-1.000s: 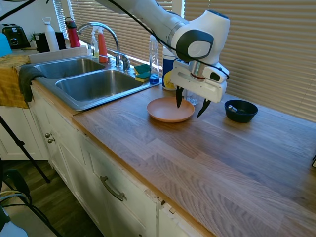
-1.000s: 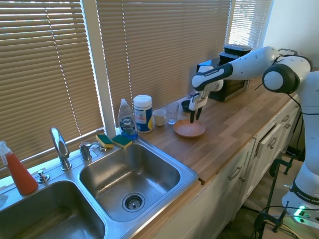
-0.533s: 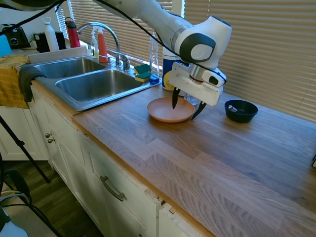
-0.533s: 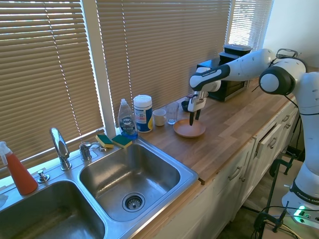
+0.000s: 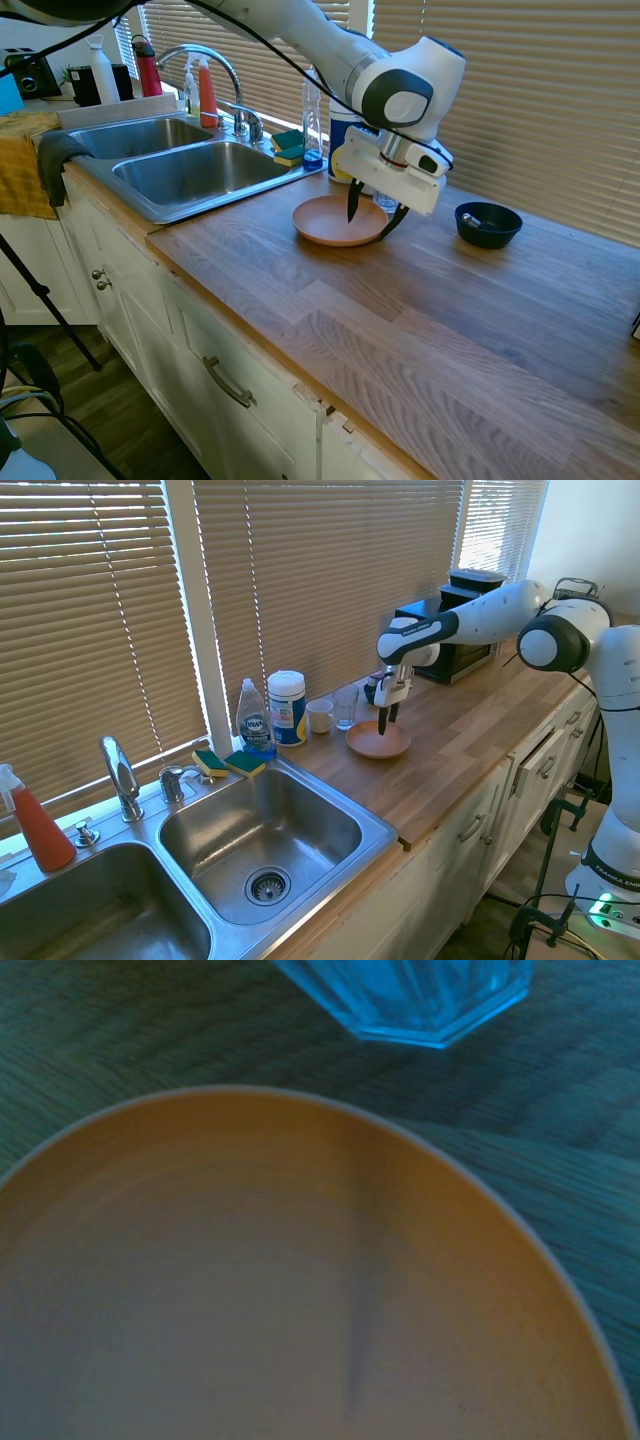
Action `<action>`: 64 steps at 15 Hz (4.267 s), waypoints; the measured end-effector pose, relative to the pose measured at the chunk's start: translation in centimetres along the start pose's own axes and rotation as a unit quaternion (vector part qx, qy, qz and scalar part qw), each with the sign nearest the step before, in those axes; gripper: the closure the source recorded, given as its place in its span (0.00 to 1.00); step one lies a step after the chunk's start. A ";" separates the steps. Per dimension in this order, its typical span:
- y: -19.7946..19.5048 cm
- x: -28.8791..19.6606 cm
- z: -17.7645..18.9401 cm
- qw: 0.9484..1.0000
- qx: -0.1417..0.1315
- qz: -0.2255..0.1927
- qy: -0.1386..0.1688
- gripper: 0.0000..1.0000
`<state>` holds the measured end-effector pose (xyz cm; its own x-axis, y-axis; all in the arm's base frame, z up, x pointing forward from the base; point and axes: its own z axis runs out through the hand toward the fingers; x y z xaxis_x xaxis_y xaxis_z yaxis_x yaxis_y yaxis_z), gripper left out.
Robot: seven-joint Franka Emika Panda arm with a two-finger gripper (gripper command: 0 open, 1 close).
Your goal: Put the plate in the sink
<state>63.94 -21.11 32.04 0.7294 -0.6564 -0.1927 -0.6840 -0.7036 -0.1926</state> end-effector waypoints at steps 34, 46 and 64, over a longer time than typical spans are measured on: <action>-11.2 -12.9 -5.1 0.992 0.095 0.001 -0.085 1.00; -24.2 -23.7 0.3 0.994 0.087 -0.042 -0.053 1.00; -39.0 -23.9 20.8 0.992 -0.079 -0.096 -0.027 0.00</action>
<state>73.03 27.68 24.16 0.8414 -0.4938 -0.2196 -0.5198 -0.8506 -0.0787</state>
